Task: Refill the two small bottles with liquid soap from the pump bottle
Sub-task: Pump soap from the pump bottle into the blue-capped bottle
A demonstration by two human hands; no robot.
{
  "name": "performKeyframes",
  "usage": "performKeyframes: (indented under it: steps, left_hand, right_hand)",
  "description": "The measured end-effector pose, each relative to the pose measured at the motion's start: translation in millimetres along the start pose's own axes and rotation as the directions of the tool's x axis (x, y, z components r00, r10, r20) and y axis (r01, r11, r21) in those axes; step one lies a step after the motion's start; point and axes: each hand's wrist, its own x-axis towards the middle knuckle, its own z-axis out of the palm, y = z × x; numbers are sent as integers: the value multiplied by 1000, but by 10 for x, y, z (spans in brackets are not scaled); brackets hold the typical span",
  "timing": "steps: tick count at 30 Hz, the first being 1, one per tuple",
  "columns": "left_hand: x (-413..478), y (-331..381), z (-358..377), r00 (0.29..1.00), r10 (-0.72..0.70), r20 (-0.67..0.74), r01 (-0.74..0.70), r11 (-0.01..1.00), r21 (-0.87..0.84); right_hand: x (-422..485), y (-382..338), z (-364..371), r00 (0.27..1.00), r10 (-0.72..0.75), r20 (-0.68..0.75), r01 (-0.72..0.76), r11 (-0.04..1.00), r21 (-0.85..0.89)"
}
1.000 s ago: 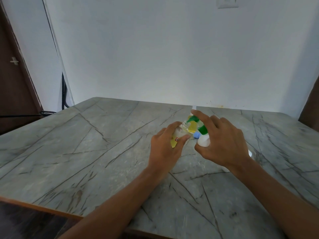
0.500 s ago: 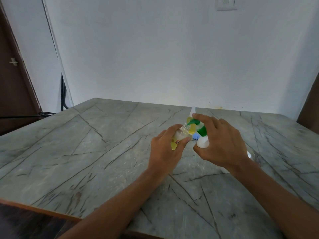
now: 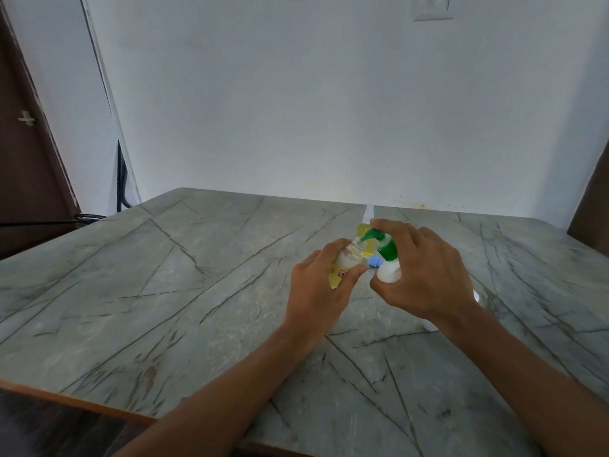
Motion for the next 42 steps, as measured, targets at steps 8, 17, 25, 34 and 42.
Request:
performKeyframes:
  steps: [8, 17, 25, 34, 42]
  left_hand:
    - [38, -4, -14, 998, -61, -15, 60, 998, -24]
    - [36, 2, -20, 997, -74, -30, 72, 997, -39]
    - [31, 6, -15, 997, -72, -10, 72, 997, -27]
    - [4, 0, 18, 1000, -22, 19, 23, 1000, -18]
    - [20, -5, 2, 1000, -24, 9, 24, 1000, -14]
  right_hand:
    - [-11, -22, -25, 999, 15, 49, -11, 996, -86]
    - [12, 23, -55, 990, -14, 142, 24, 997, -70]
    - [21, 14, -13, 996, -12, 90, 17, 998, -59]
    - [15, 53, 22, 996, 4, 91, -2, 1000, -24]
    - [6, 18, -2, 997, 14, 77, -10, 999, -49]
